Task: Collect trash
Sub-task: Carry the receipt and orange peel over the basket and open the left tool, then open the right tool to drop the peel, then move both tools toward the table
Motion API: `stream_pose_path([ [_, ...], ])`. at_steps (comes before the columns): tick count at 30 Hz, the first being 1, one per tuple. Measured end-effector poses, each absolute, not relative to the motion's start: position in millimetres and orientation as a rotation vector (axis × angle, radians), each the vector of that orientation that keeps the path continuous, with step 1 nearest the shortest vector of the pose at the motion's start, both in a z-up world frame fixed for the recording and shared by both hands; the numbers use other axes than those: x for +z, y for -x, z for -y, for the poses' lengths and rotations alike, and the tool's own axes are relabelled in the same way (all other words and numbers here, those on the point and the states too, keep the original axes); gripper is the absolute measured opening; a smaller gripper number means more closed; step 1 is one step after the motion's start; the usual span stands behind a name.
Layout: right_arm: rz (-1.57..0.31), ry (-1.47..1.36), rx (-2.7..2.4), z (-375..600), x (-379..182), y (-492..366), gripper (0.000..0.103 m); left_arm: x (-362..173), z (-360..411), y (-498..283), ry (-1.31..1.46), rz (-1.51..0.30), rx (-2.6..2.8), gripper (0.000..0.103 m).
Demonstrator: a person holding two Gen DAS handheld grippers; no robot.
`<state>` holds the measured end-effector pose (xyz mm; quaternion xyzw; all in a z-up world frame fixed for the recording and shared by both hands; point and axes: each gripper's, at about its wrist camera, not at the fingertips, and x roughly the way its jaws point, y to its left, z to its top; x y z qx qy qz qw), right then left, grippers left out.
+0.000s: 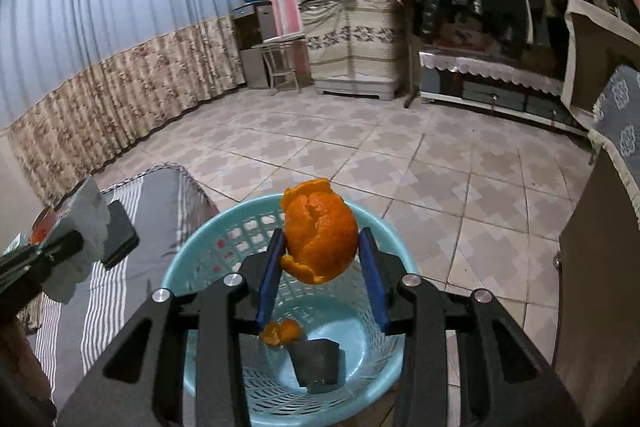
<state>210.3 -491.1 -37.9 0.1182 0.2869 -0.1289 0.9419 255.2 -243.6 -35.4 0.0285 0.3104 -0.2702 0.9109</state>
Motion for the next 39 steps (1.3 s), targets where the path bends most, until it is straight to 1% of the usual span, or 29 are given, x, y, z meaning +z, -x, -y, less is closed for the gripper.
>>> stream_pose_path([
  [9,-0.601,-0.273,-0.289,498,-52,-215,0.038,-48,315,-258,-0.117,-0.6,-0.627,0.007],
  [12,-0.61,-0.282,-0.299,504,-56,-218,0.038,-61,335,-264,-0.145,-0.618,-0.633,0.007],
  [15,-0.616,-0.299,-0.307,508,-58,-217,0.038,-69,350,-271,-0.166,-0.625,-0.646,0.007],
  [19,-0.625,-0.321,-0.311,513,-62,-217,0.038,-64,353,-278,-0.146,-0.632,-0.645,0.007],
  [21,-0.633,-0.326,-0.312,514,-64,-218,0.038,-62,351,-278,-0.136,-0.632,-0.647,0.014],
  [23,-0.635,-0.331,-0.317,514,-65,-218,0.038,-59,345,-278,-0.136,-0.624,-0.624,0.035],
  [25,-0.635,-0.33,-0.317,513,-64,-218,0.038,-58,341,-279,-0.129,-0.615,-0.611,0.045],
  [30,-0.635,-0.33,-0.318,513,-64,-218,0.038,-50,331,-282,-0.109,-0.61,-0.586,0.056],
  [32,-0.636,-0.33,-0.321,513,-64,-218,0.038,-44,326,-281,-0.111,-0.587,-0.568,0.067],
  [34,-0.636,-0.328,-0.319,513,-64,-218,0.038,-35,318,-280,-0.104,-0.56,-0.549,0.072],
  [39,-0.638,-0.327,-0.318,513,-64,-219,0.038,-22,303,-281,-0.086,-0.544,-0.527,0.076],
])
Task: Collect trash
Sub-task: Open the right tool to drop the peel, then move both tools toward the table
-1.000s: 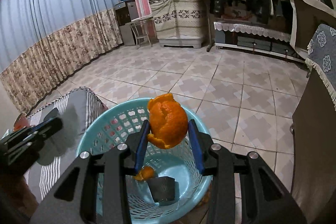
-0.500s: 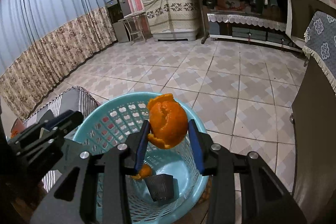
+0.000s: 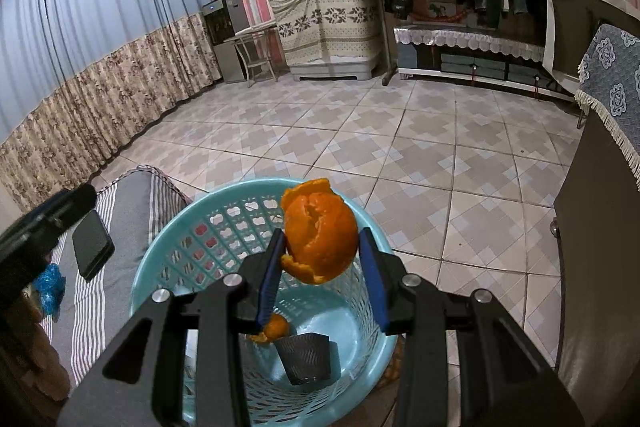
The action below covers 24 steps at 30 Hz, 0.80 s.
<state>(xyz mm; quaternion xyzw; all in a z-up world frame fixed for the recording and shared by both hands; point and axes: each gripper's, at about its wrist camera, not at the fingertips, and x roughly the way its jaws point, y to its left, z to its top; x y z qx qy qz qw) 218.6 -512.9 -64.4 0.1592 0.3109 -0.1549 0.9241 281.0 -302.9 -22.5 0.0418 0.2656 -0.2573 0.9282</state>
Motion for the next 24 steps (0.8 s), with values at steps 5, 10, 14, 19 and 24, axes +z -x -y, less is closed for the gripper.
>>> stream_pose_path([
  [5,-0.644,-0.308,-0.316,511,-61,-221,0.038,-21,284,-276,-0.096,-0.52,-0.474,0.086],
  [10,-0.648,-0.272,-0.296,501,-57,-229,0.039,-22,263,-271,-0.089,-0.507,-0.425,0.093],
  [14,-0.66,-0.243,-0.28,490,-59,-235,0.04,-17,245,-268,-0.076,-0.485,-0.385,0.097],
  [19,-0.633,-0.239,-0.293,485,-56,-234,0.078,-13,225,-265,-0.057,-0.477,-0.351,0.097],
  [24,-0.621,-0.209,-0.316,482,-55,-235,0.089,-13,203,-264,-0.019,-0.488,-0.312,0.097],
])
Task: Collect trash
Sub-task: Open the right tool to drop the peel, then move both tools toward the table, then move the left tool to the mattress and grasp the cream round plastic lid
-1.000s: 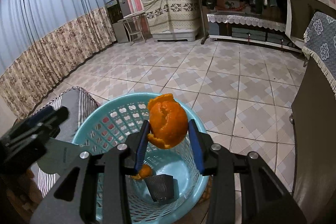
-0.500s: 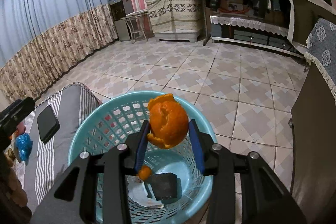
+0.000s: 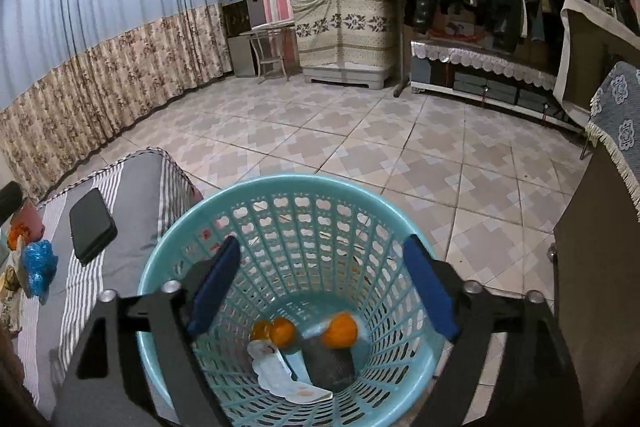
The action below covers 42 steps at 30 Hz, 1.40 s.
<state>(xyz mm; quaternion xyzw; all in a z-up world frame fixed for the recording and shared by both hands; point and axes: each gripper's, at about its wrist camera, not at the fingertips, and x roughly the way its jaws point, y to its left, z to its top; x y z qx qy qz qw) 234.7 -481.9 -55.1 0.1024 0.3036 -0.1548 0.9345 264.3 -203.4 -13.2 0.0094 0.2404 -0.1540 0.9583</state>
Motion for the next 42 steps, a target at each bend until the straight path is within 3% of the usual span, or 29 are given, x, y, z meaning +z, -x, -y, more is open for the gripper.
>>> stream_pose_path([
  [9,-0.556,-0.163,-0.336,473,-41,-227,0.096,-8,160,-255,0.016,-0.472,-0.238,0.097],
  [42,-0.609,-0.017,-0.011,293,-56,-269,0.098,-59,-97,-203,0.091,-0.59,0.183,0.097],
])
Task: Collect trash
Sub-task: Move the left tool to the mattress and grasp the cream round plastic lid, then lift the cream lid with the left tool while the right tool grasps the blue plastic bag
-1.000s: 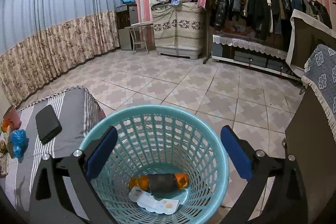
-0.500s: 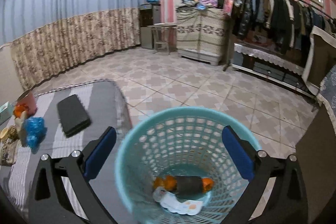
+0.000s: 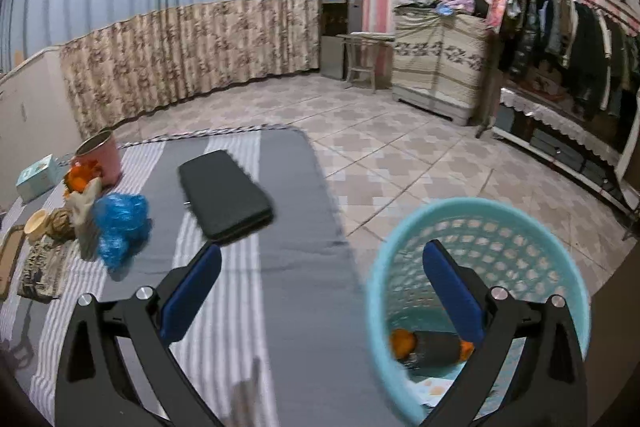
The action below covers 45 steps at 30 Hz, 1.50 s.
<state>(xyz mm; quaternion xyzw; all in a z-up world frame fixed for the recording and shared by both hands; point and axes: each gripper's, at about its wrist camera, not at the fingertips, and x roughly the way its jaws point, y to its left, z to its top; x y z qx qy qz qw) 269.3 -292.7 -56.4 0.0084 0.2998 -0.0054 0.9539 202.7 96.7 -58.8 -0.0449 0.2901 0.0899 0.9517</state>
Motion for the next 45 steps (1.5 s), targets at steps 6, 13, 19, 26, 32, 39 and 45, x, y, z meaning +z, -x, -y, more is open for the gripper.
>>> stream_pose_path([
  [6,-0.655,-0.043,0.039,263,-66,-276,0.098,-75,-122,-202,0.091,-0.63,0.211,0.097],
  [13,-0.698,-0.032,0.032,238,-74,-282,0.098,-82,-136,-208,0.152,-0.668,0.193,0.097],
  [19,-0.703,-0.034,0.037,224,-73,-285,0.098,-80,-144,-227,0.156,-0.7,0.19,0.096],
  [26,-0.774,-0.158,0.146,221,-86,-294,0.098,-84,-140,-268,0.16,-0.732,0.132,0.088],
  [32,-0.801,-0.182,0.114,212,-95,-297,0.098,-107,-136,-304,0.129,-0.823,0.115,0.085],
  [39,-0.8,-0.054,0.064,192,-101,-299,0.098,-120,-140,-319,0.153,-0.87,0.096,0.077],
  [45,-0.799,-0.025,0.106,180,-99,-299,0.098,-121,-138,-321,0.153,-0.875,0.089,0.06],
])
